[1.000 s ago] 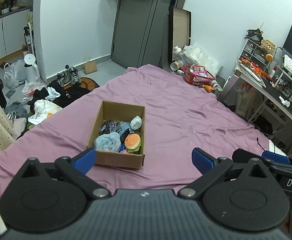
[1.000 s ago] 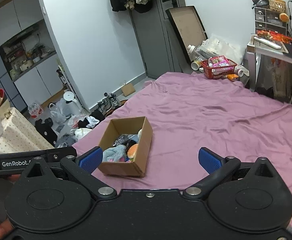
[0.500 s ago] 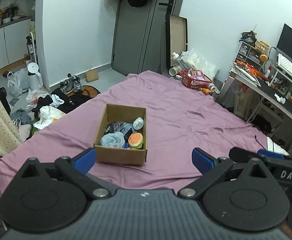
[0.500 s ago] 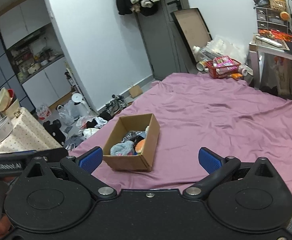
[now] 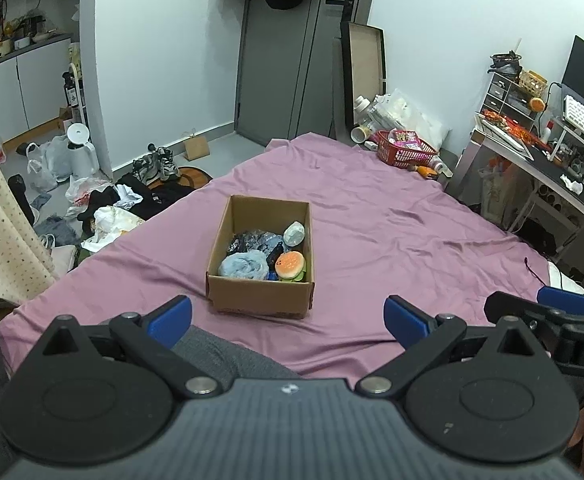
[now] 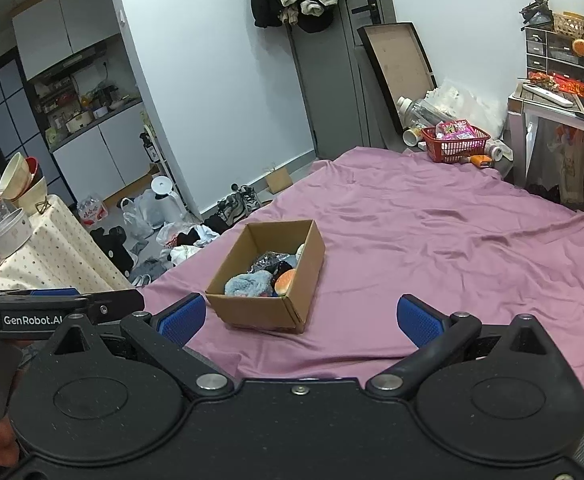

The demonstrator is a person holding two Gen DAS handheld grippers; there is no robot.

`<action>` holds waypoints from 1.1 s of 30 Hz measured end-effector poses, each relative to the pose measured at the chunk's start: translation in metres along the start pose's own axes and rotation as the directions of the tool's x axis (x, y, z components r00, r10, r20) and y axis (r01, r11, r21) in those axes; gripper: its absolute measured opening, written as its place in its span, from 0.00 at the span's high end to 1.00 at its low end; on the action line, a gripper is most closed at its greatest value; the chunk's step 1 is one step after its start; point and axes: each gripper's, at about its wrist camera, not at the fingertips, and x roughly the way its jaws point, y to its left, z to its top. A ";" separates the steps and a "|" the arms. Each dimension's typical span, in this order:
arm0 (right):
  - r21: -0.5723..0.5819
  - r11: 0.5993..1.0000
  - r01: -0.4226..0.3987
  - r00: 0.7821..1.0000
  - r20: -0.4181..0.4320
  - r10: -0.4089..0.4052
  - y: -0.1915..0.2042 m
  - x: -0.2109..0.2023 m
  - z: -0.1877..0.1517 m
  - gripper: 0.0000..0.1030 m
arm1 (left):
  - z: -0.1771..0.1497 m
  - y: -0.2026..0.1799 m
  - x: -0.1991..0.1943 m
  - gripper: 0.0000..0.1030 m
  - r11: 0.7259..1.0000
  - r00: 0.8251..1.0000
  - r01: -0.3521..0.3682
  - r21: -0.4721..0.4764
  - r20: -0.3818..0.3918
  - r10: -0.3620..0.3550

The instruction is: Organize soft objects

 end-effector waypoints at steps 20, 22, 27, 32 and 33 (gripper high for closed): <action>-0.008 1.000 0.005 1.000 -0.016 -0.005 0.000 0.006 0.000 0.00 | -0.002 0.007 0.001 0.01 1.000 1.000 -0.020 0.002 0.012 0.020; -0.009 1.000 0.008 1.000 -0.018 -0.008 0.001 0.005 0.000 0.00 | -0.002 0.008 0.001 0.01 1.000 1.000 -0.019 0.006 0.012 0.019; -0.007 1.000 0.009 1.000 -0.019 -0.009 0.000 0.005 0.001 0.00 | -0.004 0.010 0.003 0.01 1.000 1.000 -0.022 0.010 0.010 0.022; -0.004 1.000 0.010 1.000 -0.029 -0.010 -0.001 0.006 0.001 0.00 | -0.006 0.009 0.003 0.01 1.000 1.000 -0.023 0.012 0.007 0.023; -0.002 1.000 0.011 0.999 -0.031 -0.011 -0.001 0.006 0.001 0.00 | -0.006 0.009 0.003 0.01 1.000 1.000 -0.023 0.012 0.007 0.023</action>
